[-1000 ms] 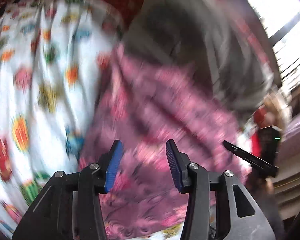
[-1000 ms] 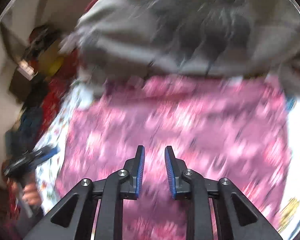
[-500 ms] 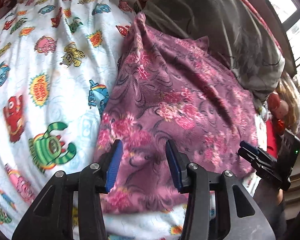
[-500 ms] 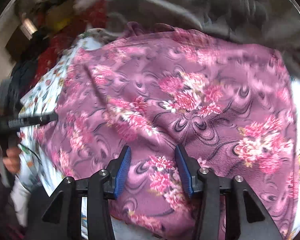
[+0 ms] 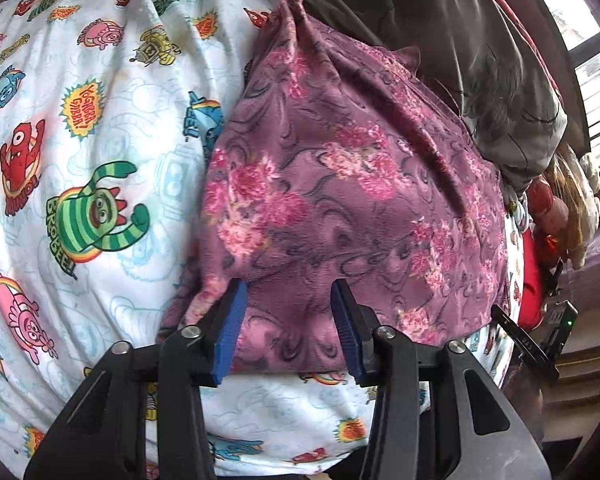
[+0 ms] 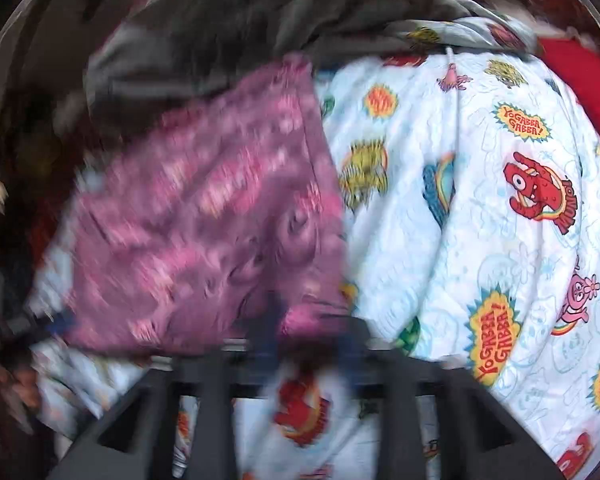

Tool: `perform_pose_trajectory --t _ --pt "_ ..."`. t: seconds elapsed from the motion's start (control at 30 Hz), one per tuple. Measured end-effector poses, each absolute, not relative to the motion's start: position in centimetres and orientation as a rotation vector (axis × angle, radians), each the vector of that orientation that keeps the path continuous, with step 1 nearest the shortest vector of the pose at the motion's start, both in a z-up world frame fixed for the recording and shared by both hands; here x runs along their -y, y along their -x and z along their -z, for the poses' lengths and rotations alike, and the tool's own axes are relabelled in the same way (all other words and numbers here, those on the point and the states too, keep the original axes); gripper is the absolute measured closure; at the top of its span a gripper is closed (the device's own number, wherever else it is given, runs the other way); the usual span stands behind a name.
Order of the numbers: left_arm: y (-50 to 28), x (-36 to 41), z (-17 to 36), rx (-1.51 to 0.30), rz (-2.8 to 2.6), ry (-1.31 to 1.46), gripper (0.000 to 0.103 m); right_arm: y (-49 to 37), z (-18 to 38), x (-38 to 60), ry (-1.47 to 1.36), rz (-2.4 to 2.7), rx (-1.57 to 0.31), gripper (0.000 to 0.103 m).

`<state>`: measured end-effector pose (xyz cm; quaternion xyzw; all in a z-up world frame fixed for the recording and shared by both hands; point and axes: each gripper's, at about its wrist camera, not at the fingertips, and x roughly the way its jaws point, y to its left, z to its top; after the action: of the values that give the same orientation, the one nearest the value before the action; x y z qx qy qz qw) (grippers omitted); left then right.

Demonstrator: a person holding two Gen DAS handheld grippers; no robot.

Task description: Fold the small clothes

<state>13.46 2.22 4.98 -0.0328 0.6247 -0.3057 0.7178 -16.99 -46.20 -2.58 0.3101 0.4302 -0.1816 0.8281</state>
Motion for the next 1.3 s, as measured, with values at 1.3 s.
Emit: perform_pose_trajectory --t 1.3 --pt "-13.5 -11.0 -3.6 -1.493 0.73 0.697 0.053 -15.9 -5.1 22.6 -0.29 -0.015 -1.023 0.053"
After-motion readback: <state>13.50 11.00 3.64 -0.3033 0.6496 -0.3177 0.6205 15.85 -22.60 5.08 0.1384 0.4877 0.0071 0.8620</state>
